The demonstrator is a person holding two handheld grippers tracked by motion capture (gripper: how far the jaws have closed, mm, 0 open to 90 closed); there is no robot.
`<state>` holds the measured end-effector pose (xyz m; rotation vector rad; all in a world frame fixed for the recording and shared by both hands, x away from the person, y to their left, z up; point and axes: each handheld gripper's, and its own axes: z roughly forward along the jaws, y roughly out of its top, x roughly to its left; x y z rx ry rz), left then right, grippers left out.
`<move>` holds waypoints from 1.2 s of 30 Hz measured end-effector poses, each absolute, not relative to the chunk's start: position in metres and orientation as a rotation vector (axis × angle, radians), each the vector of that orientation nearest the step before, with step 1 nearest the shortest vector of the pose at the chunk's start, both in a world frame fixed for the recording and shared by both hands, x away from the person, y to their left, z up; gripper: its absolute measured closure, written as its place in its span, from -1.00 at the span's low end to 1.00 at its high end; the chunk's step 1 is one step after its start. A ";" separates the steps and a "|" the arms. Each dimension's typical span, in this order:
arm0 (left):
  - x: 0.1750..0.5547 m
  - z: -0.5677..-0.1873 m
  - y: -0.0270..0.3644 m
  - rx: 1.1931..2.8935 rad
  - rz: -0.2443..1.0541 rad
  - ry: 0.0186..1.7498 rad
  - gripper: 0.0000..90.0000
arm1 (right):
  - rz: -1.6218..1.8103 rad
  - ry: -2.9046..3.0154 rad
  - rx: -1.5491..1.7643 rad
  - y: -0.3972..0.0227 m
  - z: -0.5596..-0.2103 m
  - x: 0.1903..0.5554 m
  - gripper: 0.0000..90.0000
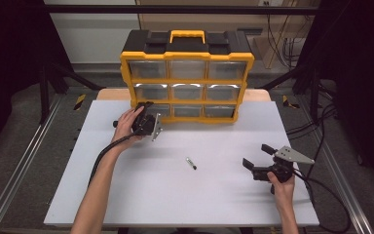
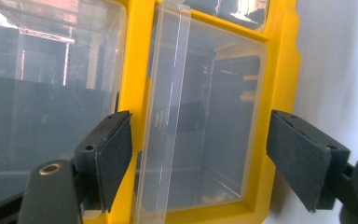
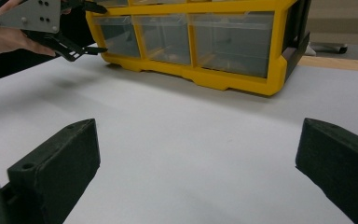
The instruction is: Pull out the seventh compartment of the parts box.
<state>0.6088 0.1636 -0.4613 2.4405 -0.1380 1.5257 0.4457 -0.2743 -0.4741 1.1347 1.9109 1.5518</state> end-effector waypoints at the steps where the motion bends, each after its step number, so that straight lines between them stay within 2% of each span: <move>1: 0.609 -0.462 0.163 2.443 1.529 -0.144 -0.44 | 1.551 1.912 1.133 -0.274 -0.474 0.446 -0.99; 16: 0.608 -0.465 0.163 2.441 1.631 -0.235 -0.16 | 1.554 1.909 1.133 -0.274 -0.474 0.446 -0.99; 24: 0.606 -0.468 0.163 2.402 1.717 -0.280 0.08 | 1.550 1.911 1.131 -0.274 -0.474 0.446 -0.99; 36: 0.606 -0.467 0.165 2.359 1.756 -0.279 0.38 | 1.553 1.908 1.131 -0.274 -0.474 0.446 -0.99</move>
